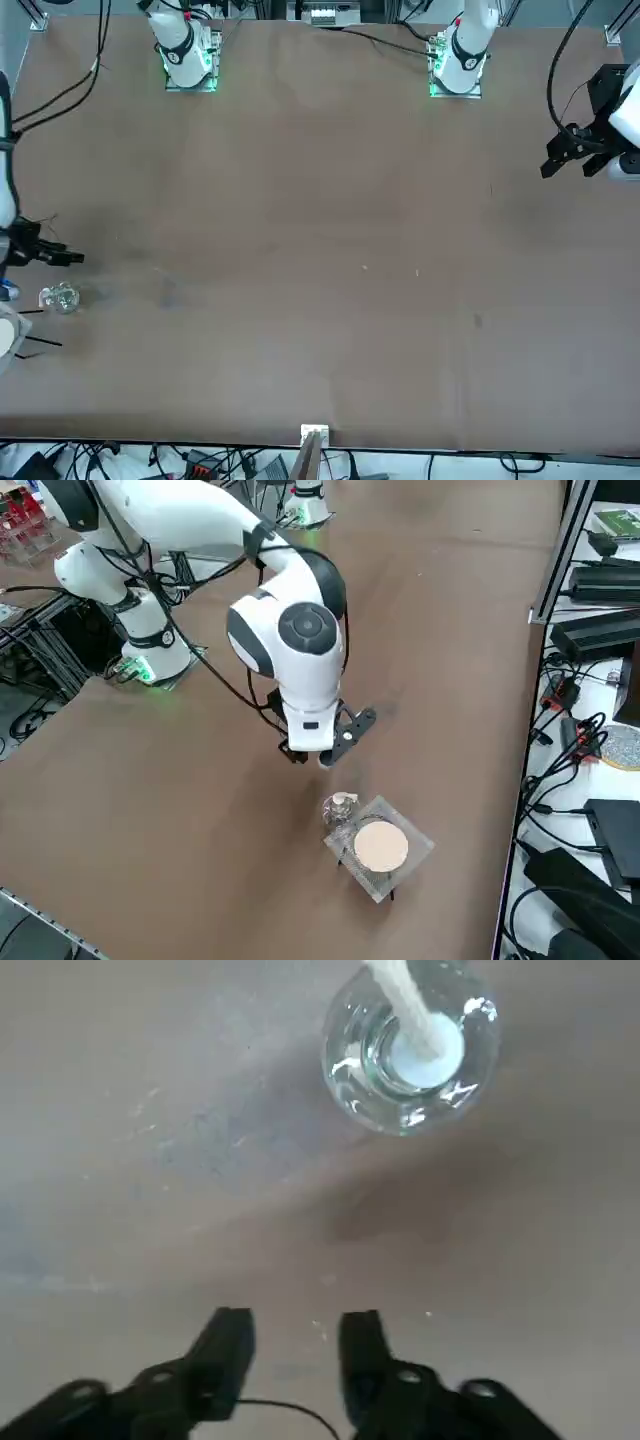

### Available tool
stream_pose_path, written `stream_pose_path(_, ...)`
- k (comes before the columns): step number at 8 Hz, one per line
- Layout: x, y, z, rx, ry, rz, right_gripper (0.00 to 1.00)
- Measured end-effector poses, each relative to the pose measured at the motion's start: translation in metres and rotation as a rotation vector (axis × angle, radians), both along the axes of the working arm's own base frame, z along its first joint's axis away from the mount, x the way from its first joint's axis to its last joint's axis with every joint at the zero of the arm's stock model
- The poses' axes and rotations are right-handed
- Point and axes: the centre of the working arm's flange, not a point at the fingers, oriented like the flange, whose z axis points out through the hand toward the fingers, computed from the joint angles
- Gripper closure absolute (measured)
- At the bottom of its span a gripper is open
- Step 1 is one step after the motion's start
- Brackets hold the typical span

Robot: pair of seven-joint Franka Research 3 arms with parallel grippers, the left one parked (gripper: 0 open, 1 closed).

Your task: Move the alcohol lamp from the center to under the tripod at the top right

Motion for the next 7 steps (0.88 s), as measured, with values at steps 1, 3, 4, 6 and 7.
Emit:
stream_pose_path(1, 0.004, -0.002, -0.011, -0.015, -0.023, -0.019, 0.73)
stream_pose_path(3, 0.009, -0.007, -0.029, -0.034, -0.056, -0.098, 0.82)
stream_pose_path(4, 0.01, -0.007, -0.036, -0.043, -0.053, -0.143, 0.82)
stream_pose_path(6, 0.01, -0.01, -0.041, -0.054, -0.049, -0.194, 0.82)
stream_pose_path(7, 0.011, -0.013, -0.042, -0.063, -0.063, -0.201, 0.82)
